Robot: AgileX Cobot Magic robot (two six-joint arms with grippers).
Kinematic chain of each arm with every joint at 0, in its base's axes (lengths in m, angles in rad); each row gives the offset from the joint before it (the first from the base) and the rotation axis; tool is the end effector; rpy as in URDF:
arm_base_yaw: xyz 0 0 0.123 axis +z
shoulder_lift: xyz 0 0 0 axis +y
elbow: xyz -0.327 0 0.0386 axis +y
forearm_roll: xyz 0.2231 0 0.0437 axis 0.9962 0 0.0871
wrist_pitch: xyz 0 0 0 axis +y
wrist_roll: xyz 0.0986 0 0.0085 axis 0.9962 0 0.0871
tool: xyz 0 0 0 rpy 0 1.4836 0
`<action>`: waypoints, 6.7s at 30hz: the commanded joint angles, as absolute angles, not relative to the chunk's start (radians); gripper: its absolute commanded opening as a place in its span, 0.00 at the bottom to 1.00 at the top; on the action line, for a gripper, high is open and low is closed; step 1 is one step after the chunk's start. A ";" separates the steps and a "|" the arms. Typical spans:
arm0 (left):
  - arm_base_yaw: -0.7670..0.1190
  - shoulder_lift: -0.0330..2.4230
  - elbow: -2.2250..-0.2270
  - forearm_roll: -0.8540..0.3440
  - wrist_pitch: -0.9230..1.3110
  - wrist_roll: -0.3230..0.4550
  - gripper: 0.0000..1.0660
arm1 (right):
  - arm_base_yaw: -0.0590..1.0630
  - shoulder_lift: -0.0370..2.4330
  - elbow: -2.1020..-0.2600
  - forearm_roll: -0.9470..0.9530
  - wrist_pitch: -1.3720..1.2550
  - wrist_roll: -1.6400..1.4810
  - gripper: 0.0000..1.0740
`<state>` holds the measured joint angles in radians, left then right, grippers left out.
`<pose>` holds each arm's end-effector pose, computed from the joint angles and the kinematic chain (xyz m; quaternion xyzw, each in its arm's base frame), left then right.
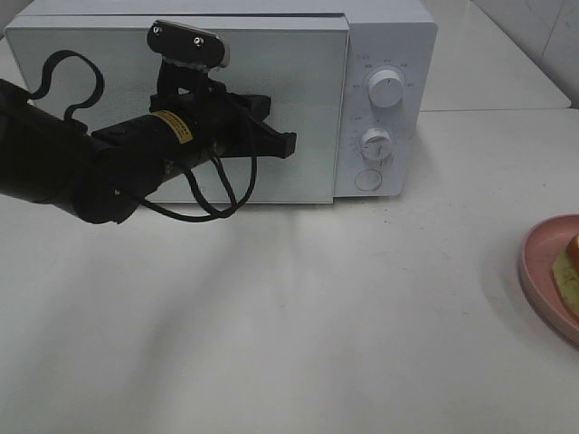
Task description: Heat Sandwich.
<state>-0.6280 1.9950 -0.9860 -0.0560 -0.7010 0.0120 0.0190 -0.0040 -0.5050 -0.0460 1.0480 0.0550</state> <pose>0.3436 -0.2451 0.2177 0.2189 0.7496 -0.1887 0.5955 -0.0646 -0.0052 0.2639 0.0161 0.8471 -0.0033 0.5311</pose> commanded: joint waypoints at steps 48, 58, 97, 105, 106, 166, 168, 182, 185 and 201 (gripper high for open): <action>-0.632 2.031 -1.134 -0.161 -0.612 0.012 0.00 | 0.011 -0.030 -0.505 -0.041 1.038 0.050 0.71; -0.651 1.990 -1.043 -0.159 -0.612 0.011 0.00 | 0.011 -0.030 -0.505 -0.041 1.038 0.050 0.71; -0.680 1.717 -0.979 -0.175 0.201 0.017 0.82 | 0.011 -0.030 -0.505 -0.041 1.038 0.050 0.71; -0.680 1.669 -0.984 -0.162 0.417 0.016 0.82 | 0.011 -0.030 -0.505 -0.041 1.038 0.050 0.71; -0.680 1.660 -0.984 -0.147 0.441 0.016 0.82 | 0.011 -0.030 -0.505 -0.041 1.038 0.050 0.71; -0.061 0.840 -0.613 -0.098 0.759 0.061 0.82 | 0.011 -0.030 -0.505 -0.041 1.038 0.051 0.71; -0.061 0.798 -0.594 -0.101 0.774 0.061 0.82 | 0.011 -0.030 -0.505 -0.041 1.038 0.051 0.71; -0.061 0.526 -0.532 -0.103 0.968 0.034 0.82 | 0.011 -0.030 -0.505 -0.041 1.038 0.051 0.71; -0.061 0.474 -0.523 -0.111 0.965 0.035 0.82 | 0.011 -0.030 -0.505 -0.041 1.038 0.051 0.71; -0.061 0.280 -0.495 -0.118 1.027 0.039 0.82 | 0.011 -0.030 -0.505 -0.041 1.038 0.051 0.71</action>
<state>-0.0620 0.2930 -0.4980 -0.1200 1.0230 0.0440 0.0190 -0.0040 -0.5050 -0.0460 1.0480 0.0550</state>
